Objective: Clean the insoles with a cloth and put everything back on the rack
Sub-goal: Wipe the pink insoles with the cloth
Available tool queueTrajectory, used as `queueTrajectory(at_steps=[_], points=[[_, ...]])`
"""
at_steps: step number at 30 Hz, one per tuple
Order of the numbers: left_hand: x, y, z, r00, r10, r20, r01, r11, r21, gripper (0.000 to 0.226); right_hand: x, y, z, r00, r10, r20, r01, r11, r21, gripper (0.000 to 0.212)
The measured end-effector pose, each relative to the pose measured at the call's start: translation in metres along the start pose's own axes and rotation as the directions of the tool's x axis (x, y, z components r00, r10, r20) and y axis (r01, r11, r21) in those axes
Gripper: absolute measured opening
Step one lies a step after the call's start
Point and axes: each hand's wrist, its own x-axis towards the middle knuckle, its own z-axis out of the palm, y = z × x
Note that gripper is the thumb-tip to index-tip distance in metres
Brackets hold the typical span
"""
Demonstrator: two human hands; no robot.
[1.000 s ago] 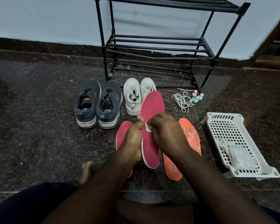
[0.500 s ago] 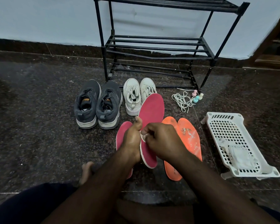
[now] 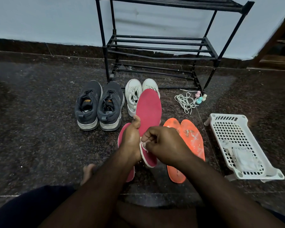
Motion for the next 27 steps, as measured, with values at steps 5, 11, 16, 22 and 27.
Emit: queueTrajectory(at_steps=[5,11,16,22,27], points=[[-0.002,-0.008,0.003,0.999,0.008,0.048,-0.006,1.000,-0.029,0.068,0.011,0.006,0.005,0.964,-0.115,-0.240,0.081,0.986,-0.147,0.014],[-0.005,0.002,0.004,0.999,0.046,0.023,-0.046,0.999,0.007,0.073,-0.002,-0.004,0.002,1.000,-0.013,-0.013,0.013,0.999,-0.052,0.012],[-0.006,0.005,0.004,0.995,0.072,0.071,-0.070,0.997,-0.028,0.073,0.004,0.008,-0.017,0.980,0.062,-0.191,-0.033,0.988,0.151,0.015],[-0.011,0.005,0.006,0.985,0.034,0.172,-0.025,0.998,-0.051,0.073,0.008,0.017,-0.016,0.966,0.075,-0.248,-0.035,0.986,0.162,0.014],[-0.020,0.003,0.009,0.980,-0.003,0.200,-0.002,1.000,0.027,0.057,0.015,0.023,-0.016,0.922,0.046,-0.383,0.003,0.992,0.126,0.017]])
